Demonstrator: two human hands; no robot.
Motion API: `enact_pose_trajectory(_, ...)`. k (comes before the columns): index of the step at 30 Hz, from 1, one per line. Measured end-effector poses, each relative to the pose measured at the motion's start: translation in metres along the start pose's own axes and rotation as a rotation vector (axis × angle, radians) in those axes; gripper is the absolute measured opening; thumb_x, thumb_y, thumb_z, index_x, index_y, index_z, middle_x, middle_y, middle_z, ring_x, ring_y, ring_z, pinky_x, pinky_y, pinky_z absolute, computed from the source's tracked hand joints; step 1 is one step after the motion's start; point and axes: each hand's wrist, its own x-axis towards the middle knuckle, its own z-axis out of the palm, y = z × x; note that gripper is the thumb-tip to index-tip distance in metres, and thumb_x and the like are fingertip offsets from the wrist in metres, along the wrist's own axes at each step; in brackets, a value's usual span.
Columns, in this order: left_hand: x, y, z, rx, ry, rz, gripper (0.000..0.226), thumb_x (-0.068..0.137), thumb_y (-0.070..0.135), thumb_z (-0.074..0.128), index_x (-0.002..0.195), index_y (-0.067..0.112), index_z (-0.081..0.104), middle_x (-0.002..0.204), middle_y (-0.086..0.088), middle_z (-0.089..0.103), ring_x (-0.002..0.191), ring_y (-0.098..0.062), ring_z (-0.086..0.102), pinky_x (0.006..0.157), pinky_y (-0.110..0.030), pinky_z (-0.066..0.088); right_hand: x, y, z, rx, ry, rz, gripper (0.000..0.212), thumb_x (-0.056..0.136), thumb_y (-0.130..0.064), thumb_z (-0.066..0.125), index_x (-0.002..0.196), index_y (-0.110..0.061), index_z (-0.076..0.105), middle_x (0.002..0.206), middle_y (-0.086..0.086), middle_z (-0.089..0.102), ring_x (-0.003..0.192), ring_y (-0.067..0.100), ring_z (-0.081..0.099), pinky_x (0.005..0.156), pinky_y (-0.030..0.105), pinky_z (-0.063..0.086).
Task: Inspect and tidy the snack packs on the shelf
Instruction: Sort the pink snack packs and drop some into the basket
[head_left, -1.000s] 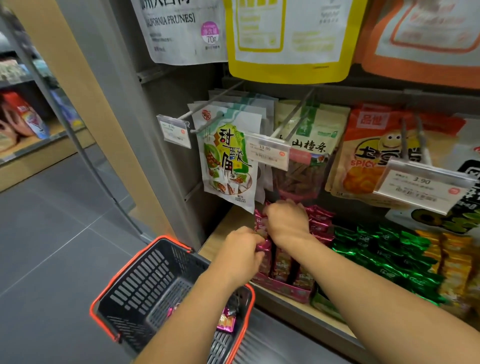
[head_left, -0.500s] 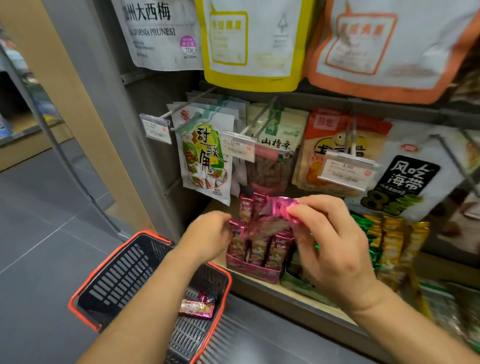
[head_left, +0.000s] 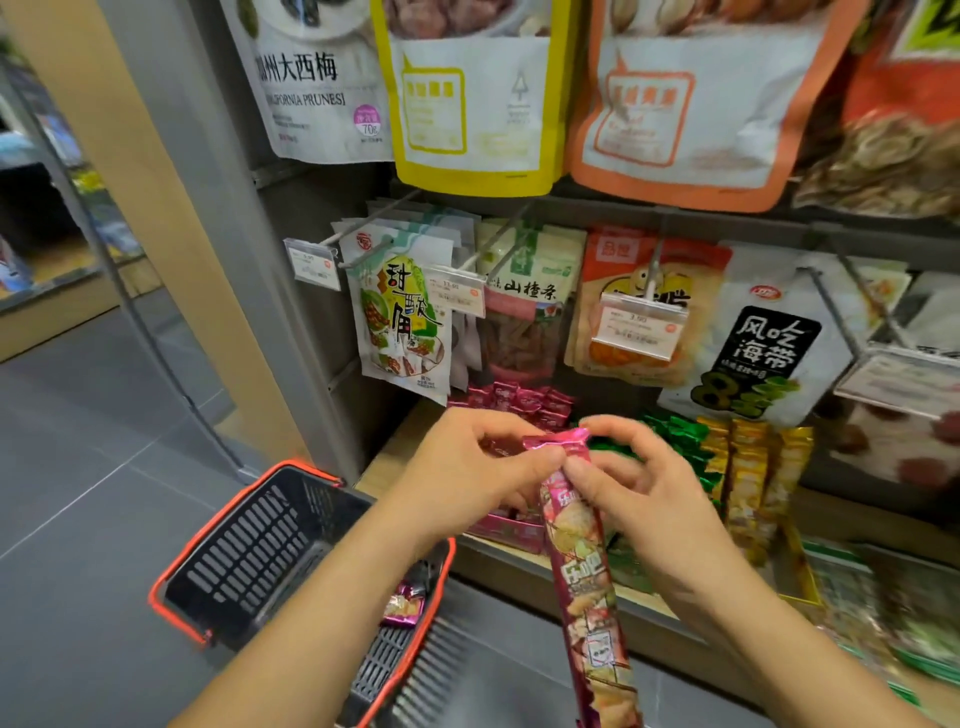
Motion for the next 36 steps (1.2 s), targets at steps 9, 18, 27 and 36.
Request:
enact_pose_trajectory(9,0.003,-0.001,0.011,-0.311,0.099,-0.118,0.021,0.085,0.020,0.067,0.070,0.010,0.077,0.067,-0.005,0.068,0.062,-0.012,0.062,0.055,-0.021,0.049,-0.003,0.009,0.010,-0.301,-0.052,-0.138,0.027,0.089,-0.050,0.043,0.107,-0.039,0.059,0.091,-0.018,0.069,0.079,0.001,0.066,0.067,0.016,0.050)
enact_pose_trajectory(18,0.010,-0.003,0.002,-0.185,0.040,0.013,0.015,0.083,0.022,0.069,0.094,0.017,0.077,0.066,0.000,0.064,0.058,-0.009,0.054,0.052,-0.019,0.045,0.001,0.012,0.007,-0.467,-0.027,-0.249,0.031,0.092,-0.053,0.039,0.100,-0.034,0.063,0.087,-0.016,0.066,0.078,0.004,0.061,0.067,0.022,0.047)
enact_pose_trajectory(27,0.009,0.002,-0.005,0.044,-0.062,0.158,0.012,0.087,0.009,0.069,0.081,0.016,0.077,0.069,0.007,0.072,0.062,0.002,0.062,0.056,-0.010,0.044,0.000,-0.001,0.000,-0.428,-0.294,-0.115,0.030,0.091,-0.044,0.055,0.116,-0.030,0.064,0.070,-0.026,0.065,0.066,-0.007,0.060,0.061,0.010,0.044)
enact_pose_trajectory(36,0.011,-0.007,-0.034,0.195,0.026,0.193,0.015,0.093,0.016,0.061,0.080,0.020,0.065,0.071,0.010,0.058,0.068,-0.005,0.051,0.065,-0.019,0.042,-0.003,-0.004,-0.018,-0.642,-0.405,0.073,0.026,0.092,-0.045,0.059,0.103,-0.022,0.058,0.080,0.006,0.063,0.063,0.013,0.059,0.061,0.039,0.053)
